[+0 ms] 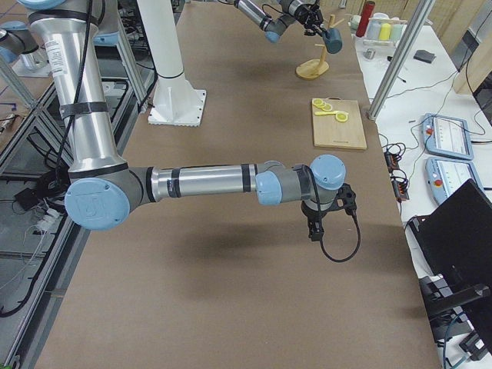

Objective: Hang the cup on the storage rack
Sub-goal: 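Lower the mug handle onto a mug-tree peg with the left gripper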

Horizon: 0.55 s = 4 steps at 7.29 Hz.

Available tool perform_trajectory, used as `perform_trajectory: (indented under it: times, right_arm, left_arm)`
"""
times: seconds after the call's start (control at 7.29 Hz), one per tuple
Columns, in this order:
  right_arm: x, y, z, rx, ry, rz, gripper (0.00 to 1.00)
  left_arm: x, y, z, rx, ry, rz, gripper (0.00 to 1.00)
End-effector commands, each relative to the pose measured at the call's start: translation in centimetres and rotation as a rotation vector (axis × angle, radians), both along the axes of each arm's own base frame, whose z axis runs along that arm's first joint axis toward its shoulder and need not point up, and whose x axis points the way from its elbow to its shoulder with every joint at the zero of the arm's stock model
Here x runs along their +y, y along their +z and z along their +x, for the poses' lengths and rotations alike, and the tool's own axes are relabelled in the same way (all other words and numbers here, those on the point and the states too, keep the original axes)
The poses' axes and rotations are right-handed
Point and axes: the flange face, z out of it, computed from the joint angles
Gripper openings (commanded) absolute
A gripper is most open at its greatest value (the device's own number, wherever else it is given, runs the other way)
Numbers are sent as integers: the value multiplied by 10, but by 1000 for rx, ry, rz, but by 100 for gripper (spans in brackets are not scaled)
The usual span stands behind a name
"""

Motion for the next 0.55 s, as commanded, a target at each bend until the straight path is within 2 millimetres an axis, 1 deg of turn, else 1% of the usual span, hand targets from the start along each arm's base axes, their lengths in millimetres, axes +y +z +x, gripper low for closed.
perform_trajectory:
  times: [0.0,0.41]
  right_arm:
    - [0,-2,0,-1,4,0,100]
    - [1,-4,0,-4,14,-10,100]
  left_arm:
    - [-3,7,-6,116,-25,-64,0]
    - [-2,27,-9,164,-22,-78,0]
